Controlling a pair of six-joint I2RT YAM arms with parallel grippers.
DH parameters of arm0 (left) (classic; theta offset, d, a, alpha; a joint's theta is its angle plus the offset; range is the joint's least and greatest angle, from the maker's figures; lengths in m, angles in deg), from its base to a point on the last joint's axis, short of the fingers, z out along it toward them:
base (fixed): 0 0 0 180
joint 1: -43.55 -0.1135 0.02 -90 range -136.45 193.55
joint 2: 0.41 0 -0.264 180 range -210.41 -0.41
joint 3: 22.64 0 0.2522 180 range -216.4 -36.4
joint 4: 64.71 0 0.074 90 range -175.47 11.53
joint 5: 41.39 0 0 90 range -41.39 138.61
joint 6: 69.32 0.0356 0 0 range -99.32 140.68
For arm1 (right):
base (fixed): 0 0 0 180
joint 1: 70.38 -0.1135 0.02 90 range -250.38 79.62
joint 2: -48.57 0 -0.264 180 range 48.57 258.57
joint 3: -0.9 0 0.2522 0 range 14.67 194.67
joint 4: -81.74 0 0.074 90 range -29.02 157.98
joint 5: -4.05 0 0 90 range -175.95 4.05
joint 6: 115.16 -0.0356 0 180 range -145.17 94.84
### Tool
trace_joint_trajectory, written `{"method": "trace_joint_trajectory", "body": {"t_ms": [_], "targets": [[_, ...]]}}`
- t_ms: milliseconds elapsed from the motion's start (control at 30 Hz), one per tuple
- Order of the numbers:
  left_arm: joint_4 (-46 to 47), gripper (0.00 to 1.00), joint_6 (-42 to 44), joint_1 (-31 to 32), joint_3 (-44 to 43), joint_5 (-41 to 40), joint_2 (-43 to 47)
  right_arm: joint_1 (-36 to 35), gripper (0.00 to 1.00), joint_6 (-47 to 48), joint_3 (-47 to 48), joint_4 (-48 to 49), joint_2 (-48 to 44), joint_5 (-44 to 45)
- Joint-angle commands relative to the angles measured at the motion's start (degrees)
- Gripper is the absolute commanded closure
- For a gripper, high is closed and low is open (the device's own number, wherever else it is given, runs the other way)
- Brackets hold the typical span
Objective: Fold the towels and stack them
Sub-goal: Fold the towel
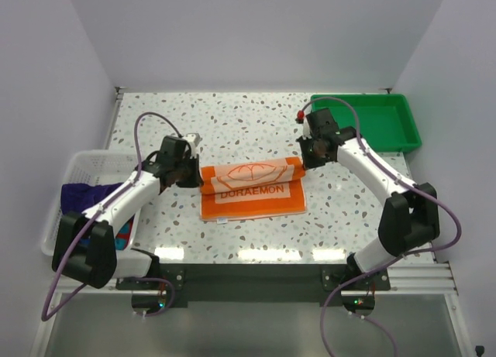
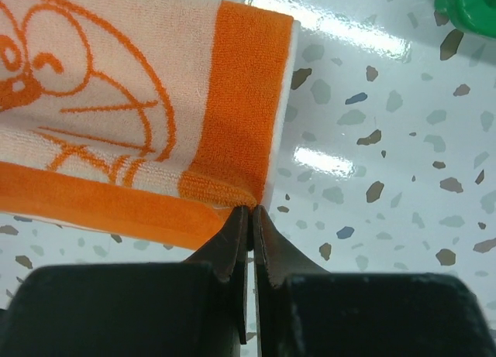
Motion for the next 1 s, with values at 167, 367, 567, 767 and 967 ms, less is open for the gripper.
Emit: {"method": "trace_joint_trajectory", "body": {"t_ms": [167,367,567,767,967], "targets": [[-7.6,1.0,-1.4,-0.6,-1.0,-4.5,2.7,1.5,1.0,-1.9,-4.4,-0.8,-5.7,1.7],[-6.3,1.0,-2.4,-0.6,1.8,-3.0,2.5,1.5,1.0,-4.0,-10.8,1.4,-7.1,-0.2],[-3.7,1.0,-3.9,0.0,5.4,-0.5,1.2,1.4,1.0,-5.0,-13.1,3.7,-5.1,0.7],[-1.4,1.0,-5.5,0.2,9.2,0.6,0.0,1.5,1.0,-5.6,-14.6,5.3,-2.8,0.8],[0.2,1.0,-6.3,0.4,10.8,1.3,-0.4,1.5,1.0,-6.0,-14.7,6.0,-2.2,0.9]]}}
